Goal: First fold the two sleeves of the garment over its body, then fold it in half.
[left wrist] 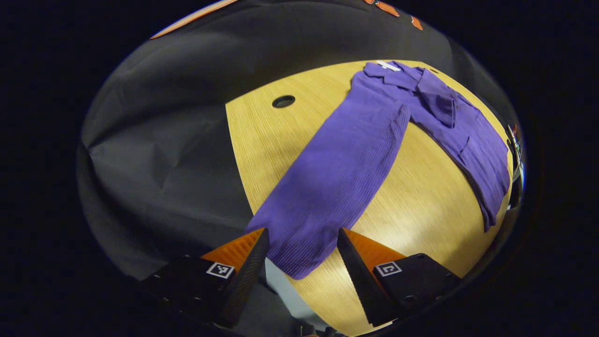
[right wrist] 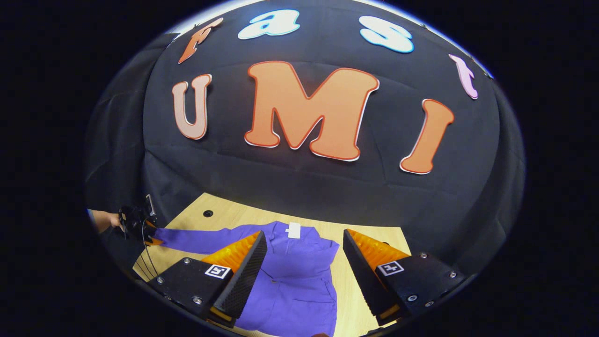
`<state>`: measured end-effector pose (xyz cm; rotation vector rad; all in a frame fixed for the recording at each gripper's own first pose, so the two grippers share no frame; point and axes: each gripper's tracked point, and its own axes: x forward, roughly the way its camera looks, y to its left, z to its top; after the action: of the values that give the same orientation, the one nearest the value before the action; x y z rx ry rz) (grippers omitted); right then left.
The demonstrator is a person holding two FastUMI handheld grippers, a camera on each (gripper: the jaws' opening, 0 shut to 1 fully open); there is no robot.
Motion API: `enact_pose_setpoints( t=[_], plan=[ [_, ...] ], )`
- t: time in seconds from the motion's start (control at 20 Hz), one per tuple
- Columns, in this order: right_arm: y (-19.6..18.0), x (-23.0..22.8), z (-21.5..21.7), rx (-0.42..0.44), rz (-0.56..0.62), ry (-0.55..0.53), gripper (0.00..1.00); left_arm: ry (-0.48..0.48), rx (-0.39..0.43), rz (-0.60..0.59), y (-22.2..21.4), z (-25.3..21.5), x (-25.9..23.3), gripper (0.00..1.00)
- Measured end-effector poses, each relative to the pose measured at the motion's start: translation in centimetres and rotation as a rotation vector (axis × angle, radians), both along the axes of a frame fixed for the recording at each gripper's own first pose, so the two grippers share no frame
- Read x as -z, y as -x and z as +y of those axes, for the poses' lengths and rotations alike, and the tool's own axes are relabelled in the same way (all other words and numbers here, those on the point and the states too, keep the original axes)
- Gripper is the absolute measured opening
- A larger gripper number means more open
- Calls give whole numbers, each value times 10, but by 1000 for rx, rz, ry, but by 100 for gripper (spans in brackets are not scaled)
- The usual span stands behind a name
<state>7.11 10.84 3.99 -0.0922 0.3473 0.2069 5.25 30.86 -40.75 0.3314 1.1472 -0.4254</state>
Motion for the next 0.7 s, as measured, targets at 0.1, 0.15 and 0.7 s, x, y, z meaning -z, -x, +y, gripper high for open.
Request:
enact_pose_setpoints(
  t=[0.1,0.15,0.7],
  plan=[
    [9,0,-8,38,-9,-7,98,1,21,54,0,-3,1,92],
    [12,-1,-9,51,-14,-20,98,-1,31,81,2,-4,4,90],
    [32,-26,-39,190,-160,-130,98,42,90,242,17,-26,4,39]
  ],
)
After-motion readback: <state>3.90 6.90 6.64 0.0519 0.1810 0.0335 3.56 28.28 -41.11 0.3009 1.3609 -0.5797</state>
